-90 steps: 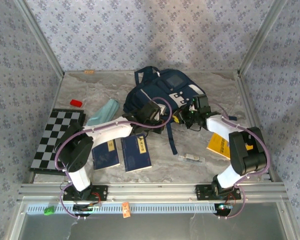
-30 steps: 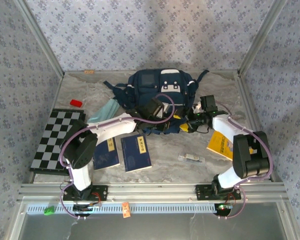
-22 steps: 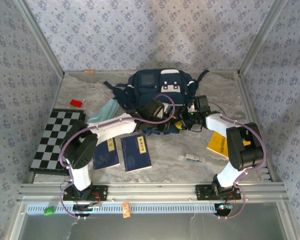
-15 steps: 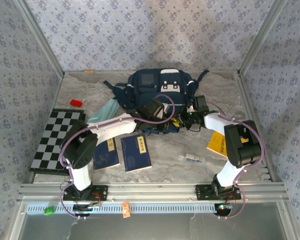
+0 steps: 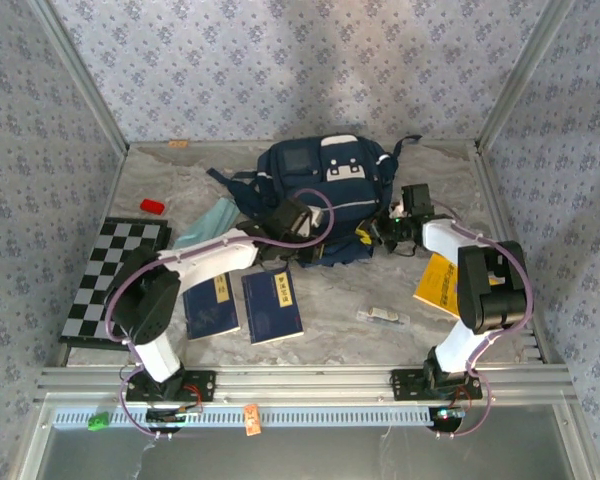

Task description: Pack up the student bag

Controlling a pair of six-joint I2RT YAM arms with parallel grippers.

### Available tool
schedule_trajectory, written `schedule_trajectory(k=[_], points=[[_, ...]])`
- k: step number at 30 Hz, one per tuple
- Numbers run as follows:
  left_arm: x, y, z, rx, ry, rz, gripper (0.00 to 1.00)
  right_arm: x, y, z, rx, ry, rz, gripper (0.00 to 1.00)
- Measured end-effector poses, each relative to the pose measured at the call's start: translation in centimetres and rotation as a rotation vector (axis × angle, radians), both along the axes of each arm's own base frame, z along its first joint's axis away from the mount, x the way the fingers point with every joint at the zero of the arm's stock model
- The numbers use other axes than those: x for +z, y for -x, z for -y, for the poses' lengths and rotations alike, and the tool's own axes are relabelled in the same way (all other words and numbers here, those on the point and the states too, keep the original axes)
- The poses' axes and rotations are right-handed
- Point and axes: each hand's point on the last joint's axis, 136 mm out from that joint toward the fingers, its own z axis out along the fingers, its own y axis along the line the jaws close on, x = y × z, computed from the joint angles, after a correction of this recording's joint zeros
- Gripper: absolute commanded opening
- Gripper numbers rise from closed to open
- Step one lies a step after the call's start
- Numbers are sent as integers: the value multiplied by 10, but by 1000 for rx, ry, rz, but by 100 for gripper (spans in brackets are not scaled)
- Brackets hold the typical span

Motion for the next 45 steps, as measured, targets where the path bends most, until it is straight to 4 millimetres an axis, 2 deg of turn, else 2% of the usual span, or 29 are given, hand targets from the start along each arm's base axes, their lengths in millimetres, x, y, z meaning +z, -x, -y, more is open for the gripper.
schedule_trajectory(k=[2, 6, 8, 11, 17, 19, 23, 27, 32, 37, 40, 45], points=[[0, -6, -15, 22, -7, 6, 0, 8, -5, 11, -1, 15, 3, 0], [0, -21, -31, 62, -7, 10, 0, 25, -14, 22, 14, 39, 35, 1], [2, -26, -34, 73, -1, 10, 0, 27, -15, 23, 21, 45, 41, 15], [6, -33, -27, 76, 14, 10, 0, 24, -12, 26, 28, 74, 38, 37], [4, -37, -14, 72, 22, -4, 0, 31, -3, 35, 26, 127, 40, 63], [4, -36, -9, 63, 20, -6, 0, 40, 3, 31, 28, 137, 43, 69], [4, -33, -4, 53, 21, -9, 0, 55, 23, 0, 65, 135, 42, 77], [5, -30, 0, 47, 24, -8, 0, 51, 45, -31, 77, 114, -8, 81], [5, -29, 1, 42, 24, -8, 0, 30, 58, -46, 13, 118, -93, 82], [5, -28, 2, 38, 24, -7, 0, 23, 48, -50, -72, 111, -104, 73], [5, -27, 2, 35, 21, -7, 0, 14, 40, -51, -107, 116, -122, 62], [0, -28, 2, 21, -1, -3, 0, -2, 33, -53, -126, 138, -158, 27]])
